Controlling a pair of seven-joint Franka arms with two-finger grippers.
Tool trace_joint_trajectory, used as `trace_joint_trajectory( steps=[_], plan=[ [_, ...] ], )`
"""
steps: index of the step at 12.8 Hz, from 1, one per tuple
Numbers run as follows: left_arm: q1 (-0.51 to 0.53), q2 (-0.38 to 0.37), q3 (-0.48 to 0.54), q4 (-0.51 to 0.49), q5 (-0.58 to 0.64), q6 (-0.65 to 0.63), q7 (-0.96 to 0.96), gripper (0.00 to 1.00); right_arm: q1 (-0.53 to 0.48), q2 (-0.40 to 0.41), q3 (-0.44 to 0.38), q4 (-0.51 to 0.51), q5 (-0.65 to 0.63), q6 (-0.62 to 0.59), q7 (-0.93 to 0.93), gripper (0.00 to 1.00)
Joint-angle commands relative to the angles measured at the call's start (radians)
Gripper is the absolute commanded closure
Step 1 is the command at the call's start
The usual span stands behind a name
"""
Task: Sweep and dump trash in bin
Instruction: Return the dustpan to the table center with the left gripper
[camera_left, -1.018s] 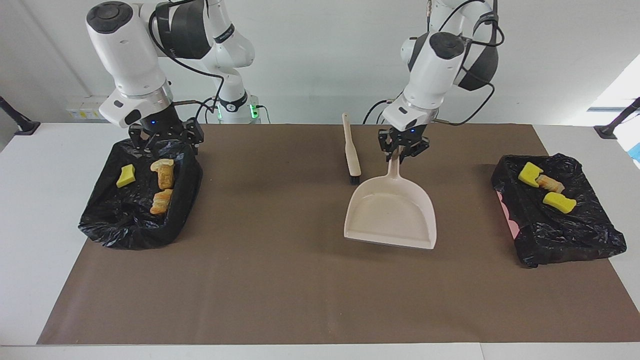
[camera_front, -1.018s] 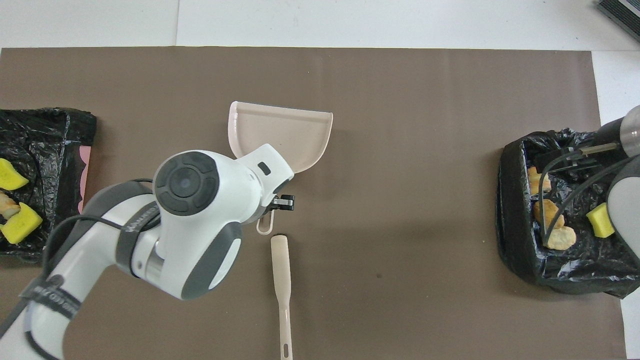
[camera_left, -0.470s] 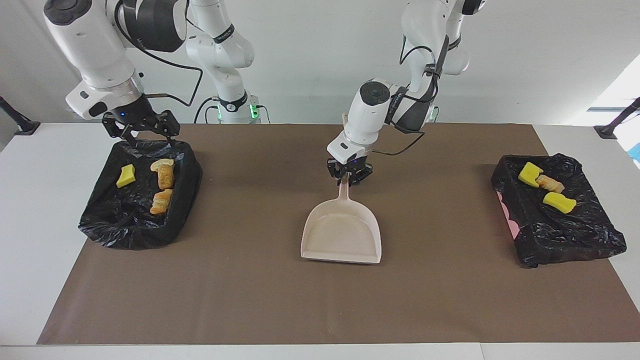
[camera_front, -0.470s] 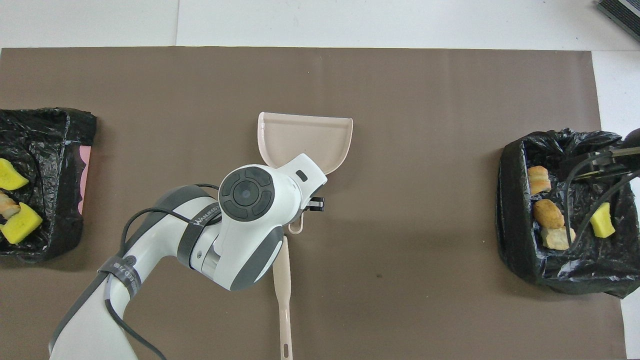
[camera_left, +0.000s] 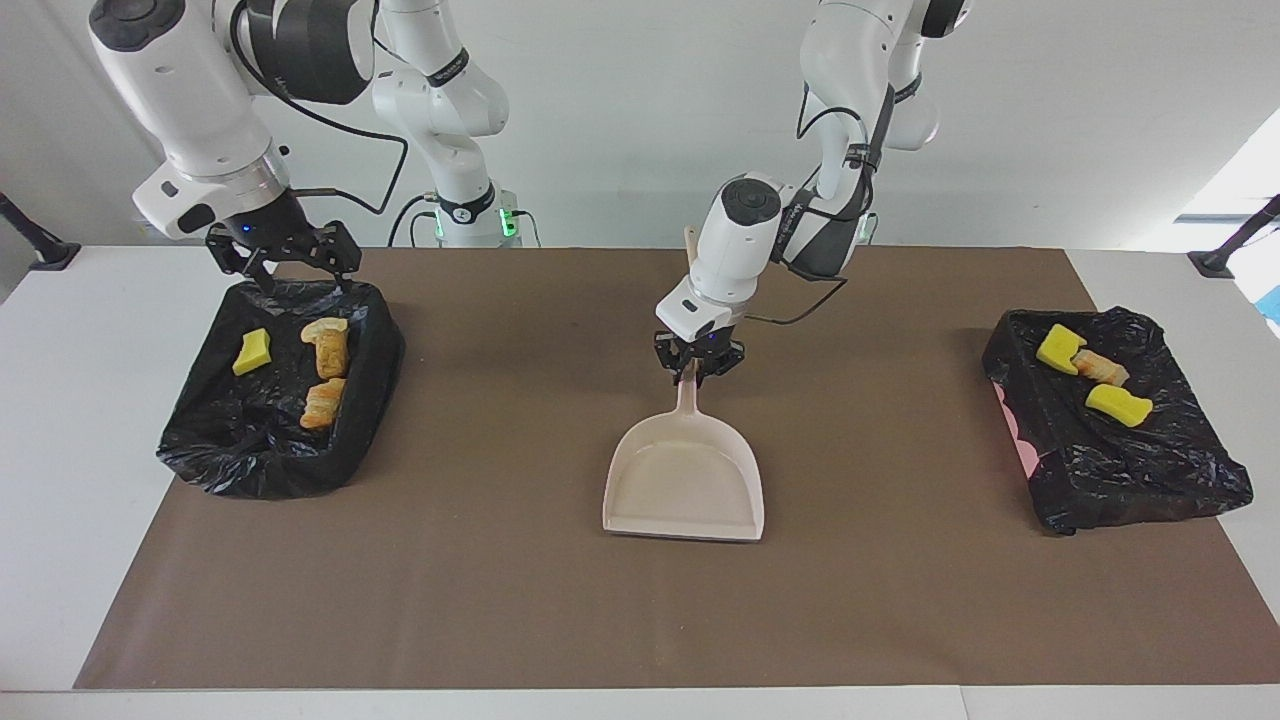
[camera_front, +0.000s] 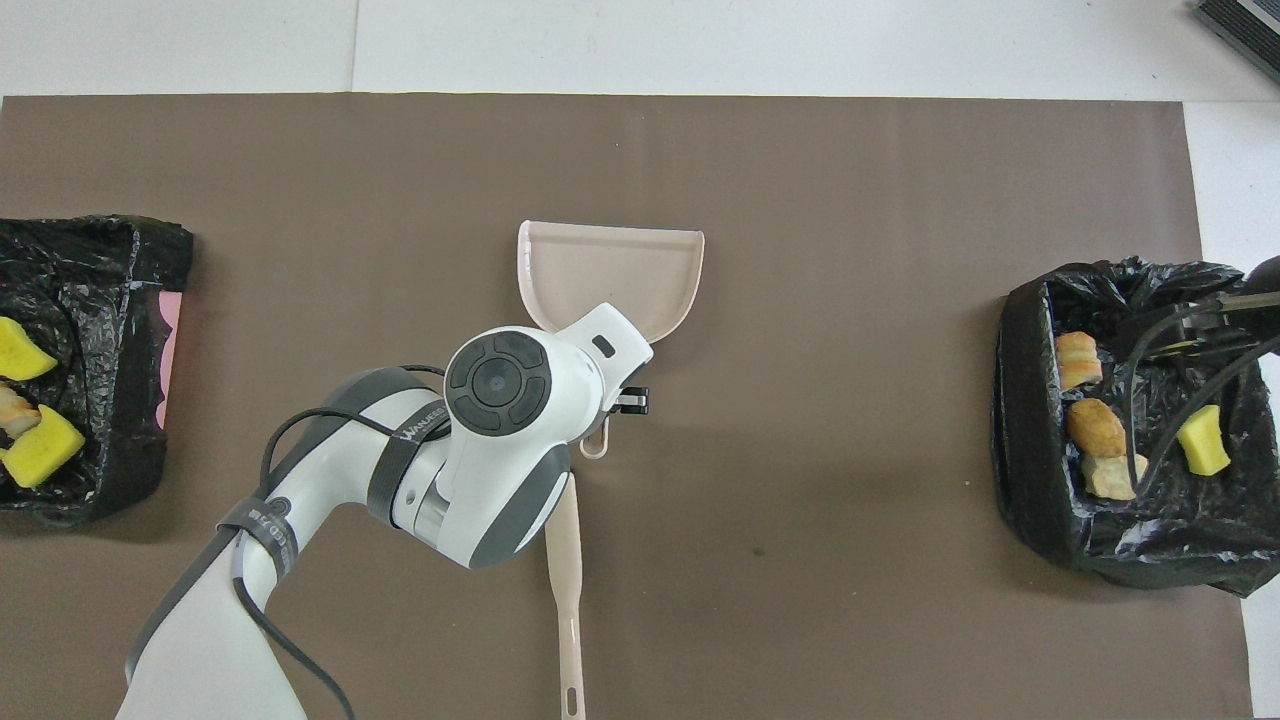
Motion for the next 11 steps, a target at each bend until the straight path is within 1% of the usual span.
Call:
trace_joint_trajectory(
  steps=[1,2,3,5,6,7,8,10,11],
  plan=[
    [-0.011,0.003,0.011,-0.002,-0.01,0.017,0.004,1.0,0.002,-0.005,0.01,0.003,0.005,-0.004,0.012,0.0],
    [-0.016,0.006,0.011,-0.004,-0.01,0.017,-0.01,1.0,0.004,-0.005,0.017,0.003,0.005,-0.004,0.012,0.0],
    [-0.022,0.03,0.013,-0.001,-0.01,0.024,-0.013,1.0,0.011,-0.005,0.018,0.004,0.005,-0.004,0.01,0.0],
    [-0.015,0.05,0.013,0.027,-0.009,0.015,-0.011,1.0,0.01,0.0,0.017,0.009,0.007,0.002,0.012,0.0],
    [-0.019,0.05,0.013,0.029,-0.009,0.008,-0.014,0.86,0.013,0.0,0.018,0.009,0.005,0.0,0.009,0.0],
    [-0.019,0.05,0.013,0.027,-0.009,0.01,-0.016,0.35,0.024,-0.002,0.02,0.01,0.007,-0.006,0.01,0.0],
    [-0.016,0.049,0.014,0.027,-0.004,0.017,-0.01,0.0,0.03,0.0,0.02,0.012,0.007,-0.015,0.012,0.0],
    [0.002,0.02,0.019,0.027,-0.004,-0.012,-0.016,0.0,0.031,-0.007,0.039,0.014,0.008,-0.021,0.021,0.0],
    [0.011,0.006,0.023,0.027,-0.003,-0.046,-0.014,0.0,0.031,-0.004,0.041,0.018,0.008,-0.027,0.038,0.0]
  ],
)
